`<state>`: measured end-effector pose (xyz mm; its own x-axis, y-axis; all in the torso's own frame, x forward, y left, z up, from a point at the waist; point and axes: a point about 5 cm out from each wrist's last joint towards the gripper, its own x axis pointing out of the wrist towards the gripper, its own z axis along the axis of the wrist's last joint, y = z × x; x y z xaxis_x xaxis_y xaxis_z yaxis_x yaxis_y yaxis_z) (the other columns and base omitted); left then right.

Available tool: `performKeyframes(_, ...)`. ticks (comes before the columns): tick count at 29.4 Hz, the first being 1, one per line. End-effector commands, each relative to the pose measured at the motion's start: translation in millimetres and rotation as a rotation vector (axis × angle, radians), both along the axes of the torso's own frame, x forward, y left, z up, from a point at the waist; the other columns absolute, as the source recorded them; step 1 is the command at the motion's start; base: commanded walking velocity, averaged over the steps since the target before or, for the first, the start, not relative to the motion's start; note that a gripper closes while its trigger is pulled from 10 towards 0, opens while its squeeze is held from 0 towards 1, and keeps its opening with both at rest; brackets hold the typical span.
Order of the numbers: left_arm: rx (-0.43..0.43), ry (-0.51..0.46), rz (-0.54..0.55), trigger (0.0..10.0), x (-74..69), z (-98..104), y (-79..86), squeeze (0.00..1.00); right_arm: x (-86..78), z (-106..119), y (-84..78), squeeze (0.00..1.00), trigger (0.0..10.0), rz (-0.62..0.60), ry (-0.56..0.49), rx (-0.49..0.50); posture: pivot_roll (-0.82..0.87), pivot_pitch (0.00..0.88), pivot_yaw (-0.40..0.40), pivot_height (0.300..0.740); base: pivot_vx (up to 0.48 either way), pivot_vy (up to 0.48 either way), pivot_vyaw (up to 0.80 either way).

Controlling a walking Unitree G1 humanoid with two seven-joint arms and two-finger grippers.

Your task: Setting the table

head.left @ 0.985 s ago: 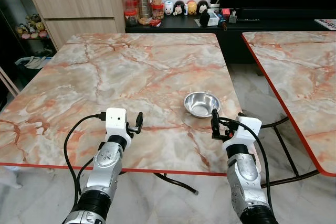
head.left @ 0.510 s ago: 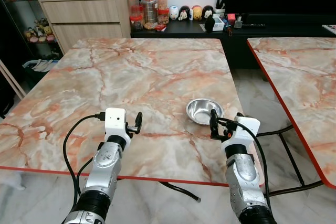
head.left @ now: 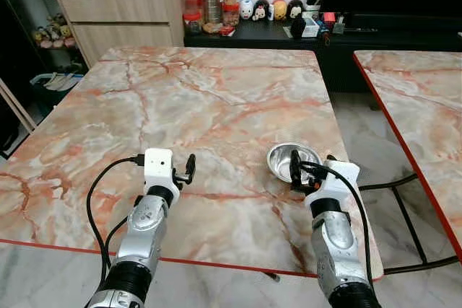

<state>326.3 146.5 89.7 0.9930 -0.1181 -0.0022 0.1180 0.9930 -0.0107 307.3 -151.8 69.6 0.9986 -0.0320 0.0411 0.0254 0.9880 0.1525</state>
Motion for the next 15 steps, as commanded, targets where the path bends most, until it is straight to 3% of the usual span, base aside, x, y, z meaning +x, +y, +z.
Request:
performKeyframes(1, 0.008, 0.000, 0.005, 10.0, -0.4, 0.5, 2.9, 0.00, 1.3, 1.0, 1.0, 0.00, 10.0, 0.003, -0.003, 0.006, -0.03, 0.000, 0.026, 0.740, 0.296, 0.000, 0.00)
performKeyframes(11, 0.007, -0.001, 0.007, 10.0, -0.5, 0.7, 3.5, 0.00, 2.0, 0.8, 1.0, 0.00, 10.0, -0.001, 0.002, 0.030, -0.03, 0.000, 0.024, 0.740, 0.297, 0.000, 0.00)
performKeyframes(15, 0.006, -0.002, 0.007, 10.0, -0.6, 0.7, 3.8, 0.00, 2.3, 5.0, 1.1, 0.00, 10.0, 0.001, -0.030, 0.014, -0.03, 0.000, 0.025, 0.740, 0.313, 0.000, -0.80)
